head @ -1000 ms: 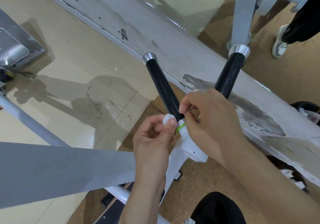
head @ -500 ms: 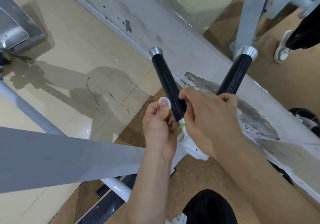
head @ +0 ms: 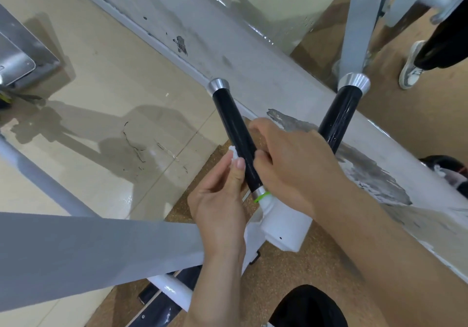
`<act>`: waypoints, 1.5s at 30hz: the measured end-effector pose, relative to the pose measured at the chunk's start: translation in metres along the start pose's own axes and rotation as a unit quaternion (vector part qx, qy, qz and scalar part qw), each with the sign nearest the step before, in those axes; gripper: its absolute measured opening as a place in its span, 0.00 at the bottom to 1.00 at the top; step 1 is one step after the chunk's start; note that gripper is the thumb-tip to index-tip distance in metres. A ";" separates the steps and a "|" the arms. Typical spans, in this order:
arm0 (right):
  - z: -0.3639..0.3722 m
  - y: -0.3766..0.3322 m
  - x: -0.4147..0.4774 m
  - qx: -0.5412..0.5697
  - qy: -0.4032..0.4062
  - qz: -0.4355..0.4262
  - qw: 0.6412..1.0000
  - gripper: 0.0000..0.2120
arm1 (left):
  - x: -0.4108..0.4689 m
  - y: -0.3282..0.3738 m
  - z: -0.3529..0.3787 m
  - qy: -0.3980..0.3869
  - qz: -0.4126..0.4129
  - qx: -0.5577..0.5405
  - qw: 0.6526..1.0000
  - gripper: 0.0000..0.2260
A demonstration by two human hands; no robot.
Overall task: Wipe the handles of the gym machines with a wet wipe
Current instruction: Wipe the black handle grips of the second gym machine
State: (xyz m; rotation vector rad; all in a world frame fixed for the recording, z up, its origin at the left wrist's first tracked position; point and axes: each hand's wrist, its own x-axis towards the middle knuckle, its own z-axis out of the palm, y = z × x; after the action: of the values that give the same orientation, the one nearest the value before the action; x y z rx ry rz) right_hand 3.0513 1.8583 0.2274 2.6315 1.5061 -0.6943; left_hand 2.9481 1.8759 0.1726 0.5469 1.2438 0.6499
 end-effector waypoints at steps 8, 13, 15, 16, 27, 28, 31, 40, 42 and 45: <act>0.004 0.003 0.004 -0.014 0.011 0.008 1.000 0.15 | 0.022 -0.003 0.013 0.045 -0.078 -0.100 0.991 0.04; 0.005 0.001 0.005 -0.022 0.024 0.010 0.999 0.15 | 0.045 -0.002 0.016 0.049 -0.111 -0.107 0.987 0.09; 0.006 0.001 0.005 -0.020 0.023 0.008 1.000 0.14 | 0.055 0.001 0.019 0.048 -0.112 -0.112 0.986 0.08; 0.005 0.000 0.005 -0.020 0.019 0.009 1.000 0.14 | 0.051 0.001 0.016 0.038 -0.112 -0.104 0.988 0.08; -0.008 0.021 0.054 0.305 -0.080 0.093 0.944 0.10 | 0.065 0.008 0.016 0.026 -0.073 -0.074 0.994 0.03; -0.005 0.021 0.054 0.313 -0.079 0.099 0.941 0.13 | 0.058 0.006 0.014 0.016 -0.079 -0.066 0.995 0.02; -0.006 0.021 0.052 0.328 -0.080 0.105 0.935 0.13 | 0.059 0.011 0.015 0.013 -0.086 -0.057 0.995 0.04; -0.004 0.013 0.049 0.213 -0.064 0.116 0.968 0.15 | 0.086 0.020 0.030 0.035 -0.072 -0.088 0.993 0.04; -0.003 0.013 0.049 0.198 -0.063 0.110 0.972 0.15 | 0.103 0.025 0.036 0.043 -0.060 -0.071 0.995 0.06; -0.004 0.011 0.047 0.200 -0.057 0.111 0.972 0.16 | 0.129 0.033 0.045 0.043 -0.050 -0.065 0.996 0.07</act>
State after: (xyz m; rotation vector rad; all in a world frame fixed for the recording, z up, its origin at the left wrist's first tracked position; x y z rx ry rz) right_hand 3.0819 1.8921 0.2100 2.9138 1.1136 -1.2107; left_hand 3.0112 1.9891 0.1190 0.3492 1.2902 0.6712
